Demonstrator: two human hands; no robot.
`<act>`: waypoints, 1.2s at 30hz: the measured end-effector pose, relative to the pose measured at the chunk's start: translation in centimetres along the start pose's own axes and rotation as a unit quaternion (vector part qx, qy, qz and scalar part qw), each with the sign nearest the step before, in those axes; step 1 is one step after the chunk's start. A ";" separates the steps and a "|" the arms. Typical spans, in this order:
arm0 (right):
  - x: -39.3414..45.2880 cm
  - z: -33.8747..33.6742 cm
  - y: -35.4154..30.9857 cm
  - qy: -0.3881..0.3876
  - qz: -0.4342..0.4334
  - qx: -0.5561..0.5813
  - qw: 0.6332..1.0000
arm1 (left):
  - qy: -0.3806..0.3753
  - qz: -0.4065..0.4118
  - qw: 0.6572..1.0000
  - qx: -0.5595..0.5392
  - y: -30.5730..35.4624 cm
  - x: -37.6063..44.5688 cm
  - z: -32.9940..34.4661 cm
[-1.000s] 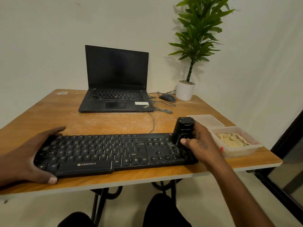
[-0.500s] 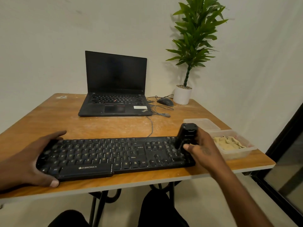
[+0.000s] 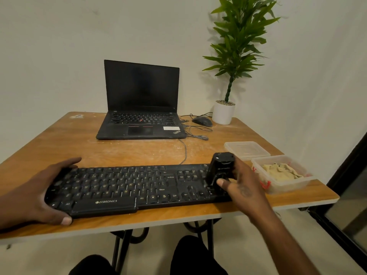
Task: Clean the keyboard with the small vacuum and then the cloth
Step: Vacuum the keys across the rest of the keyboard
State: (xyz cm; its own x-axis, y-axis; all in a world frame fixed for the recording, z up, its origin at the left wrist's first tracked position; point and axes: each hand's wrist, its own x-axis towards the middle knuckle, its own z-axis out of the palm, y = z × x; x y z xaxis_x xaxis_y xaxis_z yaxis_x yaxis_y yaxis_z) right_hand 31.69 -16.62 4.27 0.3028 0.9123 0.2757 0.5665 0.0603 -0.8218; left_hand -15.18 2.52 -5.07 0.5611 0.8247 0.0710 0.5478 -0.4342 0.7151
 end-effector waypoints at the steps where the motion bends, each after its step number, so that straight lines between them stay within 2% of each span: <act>1: -0.1 -0.6 0.3 0.012 0.007 -0.003 1.000 | 0.017 0.014 1.000 0.000 -0.6 -0.2 -0.4; 6: -0.4 -2.3 1.3 0.075 0.011 -0.028 0.997 | 0.033 -0.026 0.999 0.021 -0.8 -0.2 0.1; 8: -0.5 -1.5 0.8 0.055 0.000 -0.014 0.998 | 0.025 -0.041 0.999 0.018 -1.2 -0.2 0.0; 11: -0.8 0.4 -0.4 -0.020 -0.025 -0.016 0.999 | 0.026 -0.023 0.999 0.014 -0.7 -0.4 -0.2; 13: -0.9 0.6 -0.8 -0.040 -0.026 -0.017 0.999 | 0.032 -0.016 0.999 0.023 0.0 -0.7 -0.1; 20: -1.6 -2.7 0.4 0.018 -0.013 -0.049 0.999 | 0.037 0.018 0.999 0.004 1.7 -1.2 0.1; 29: -2.4 0.1 -0.5 -0.015 -0.051 -0.019 0.998 | 0.029 0.011 0.999 -0.045 2.3 -1.3 -0.7; 33: -2.6 -2.2 0.9 0.030 0.000 0.008 1.000 | 0.028 0.010 0.998 -0.058 2.9 -1.4 -0.5; 36: -2.9 -2.4 1.0 0.064 0.000 0.000 0.998 | 0.022 0.009 0.998 -0.065 3.0 -1.4 -0.5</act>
State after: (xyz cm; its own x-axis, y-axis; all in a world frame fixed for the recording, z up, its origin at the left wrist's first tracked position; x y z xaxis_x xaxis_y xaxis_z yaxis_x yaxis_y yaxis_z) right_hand 33.19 -20.16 3.88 0.3990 0.8529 0.3367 0.5656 0.0600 -0.8225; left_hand -14.66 0.25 -2.64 0.5407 0.8337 0.1127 0.4514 -0.4006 0.7974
